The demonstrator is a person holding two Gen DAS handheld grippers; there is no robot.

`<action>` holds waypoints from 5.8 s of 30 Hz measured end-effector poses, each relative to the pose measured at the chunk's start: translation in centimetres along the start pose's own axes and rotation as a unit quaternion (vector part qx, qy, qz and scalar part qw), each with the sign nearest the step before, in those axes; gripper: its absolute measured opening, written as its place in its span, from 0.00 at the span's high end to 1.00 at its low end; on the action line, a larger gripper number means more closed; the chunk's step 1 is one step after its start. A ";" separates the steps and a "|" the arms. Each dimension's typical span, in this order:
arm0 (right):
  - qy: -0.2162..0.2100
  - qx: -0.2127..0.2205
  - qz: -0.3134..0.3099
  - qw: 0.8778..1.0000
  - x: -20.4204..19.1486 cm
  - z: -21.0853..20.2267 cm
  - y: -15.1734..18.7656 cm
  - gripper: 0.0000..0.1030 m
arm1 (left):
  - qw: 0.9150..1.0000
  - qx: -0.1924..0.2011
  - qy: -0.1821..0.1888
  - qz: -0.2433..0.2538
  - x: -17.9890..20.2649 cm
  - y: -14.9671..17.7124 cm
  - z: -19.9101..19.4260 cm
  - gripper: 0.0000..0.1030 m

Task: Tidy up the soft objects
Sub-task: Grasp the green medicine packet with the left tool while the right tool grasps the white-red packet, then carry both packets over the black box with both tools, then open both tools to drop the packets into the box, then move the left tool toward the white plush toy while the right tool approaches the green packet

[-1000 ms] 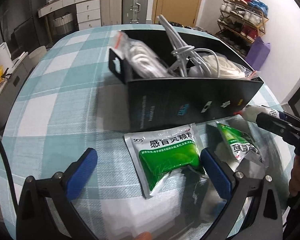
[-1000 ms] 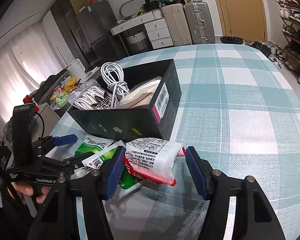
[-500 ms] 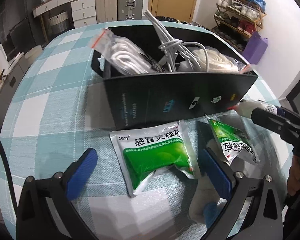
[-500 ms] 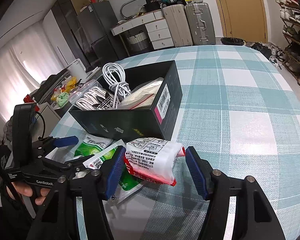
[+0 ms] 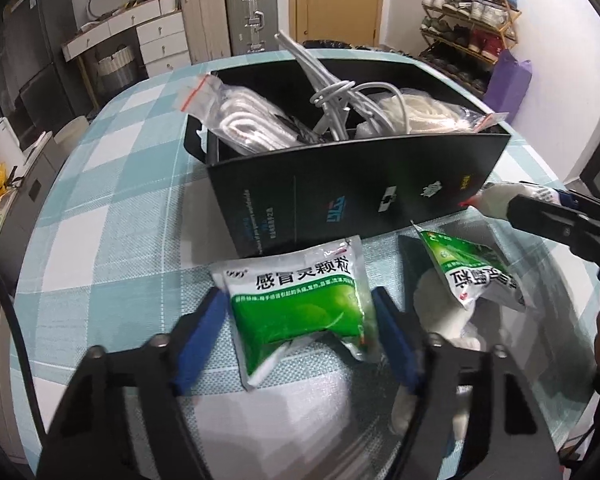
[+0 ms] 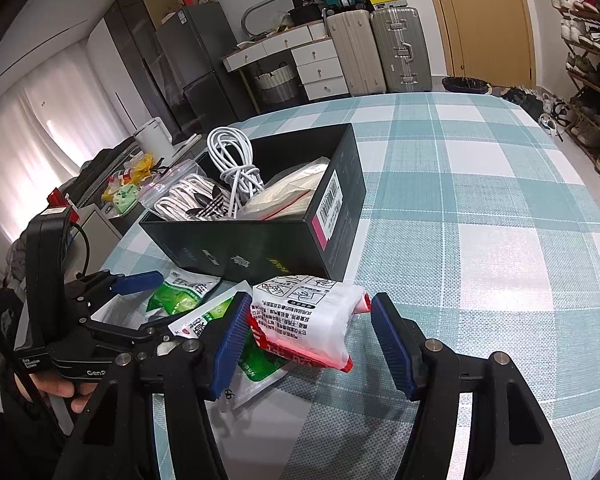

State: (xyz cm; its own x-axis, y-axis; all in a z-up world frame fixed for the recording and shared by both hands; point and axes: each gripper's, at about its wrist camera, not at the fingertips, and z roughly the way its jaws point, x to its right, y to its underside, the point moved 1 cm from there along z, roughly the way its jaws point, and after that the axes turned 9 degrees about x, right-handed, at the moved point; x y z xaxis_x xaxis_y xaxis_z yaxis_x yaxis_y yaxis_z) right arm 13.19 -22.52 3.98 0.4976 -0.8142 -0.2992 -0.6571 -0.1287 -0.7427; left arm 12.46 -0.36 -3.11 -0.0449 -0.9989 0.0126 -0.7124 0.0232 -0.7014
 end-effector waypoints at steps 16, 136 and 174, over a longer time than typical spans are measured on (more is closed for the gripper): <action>-0.007 0.016 -0.014 1.000 -1.1 -1.0 -0.3 0.39 | 0.999 0.032 0.020 -0.016 -1.2 0.9 -2.3 0.55; 0.014 0.090 -0.099 0.991 -3.3 -1.7 -3.7 0.01 | 0.988 0.154 -0.003 -0.007 -0.4 -4.5 -5.7 0.00; 0.002 -0.034 -0.122 0.992 -4.4 2.0 1.3 0.01 | 0.992 0.120 -0.018 -0.031 -0.4 0.8 -5.4 0.00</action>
State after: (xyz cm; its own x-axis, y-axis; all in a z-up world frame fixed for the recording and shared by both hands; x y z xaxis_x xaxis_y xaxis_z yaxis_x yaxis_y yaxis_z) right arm 11.28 -18.00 3.10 0.6446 -0.7561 -0.1134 -0.5540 -0.3597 -0.7508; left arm 8.14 0.29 0.21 0.0216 -0.9990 0.0395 -0.5252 -0.0449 -0.8498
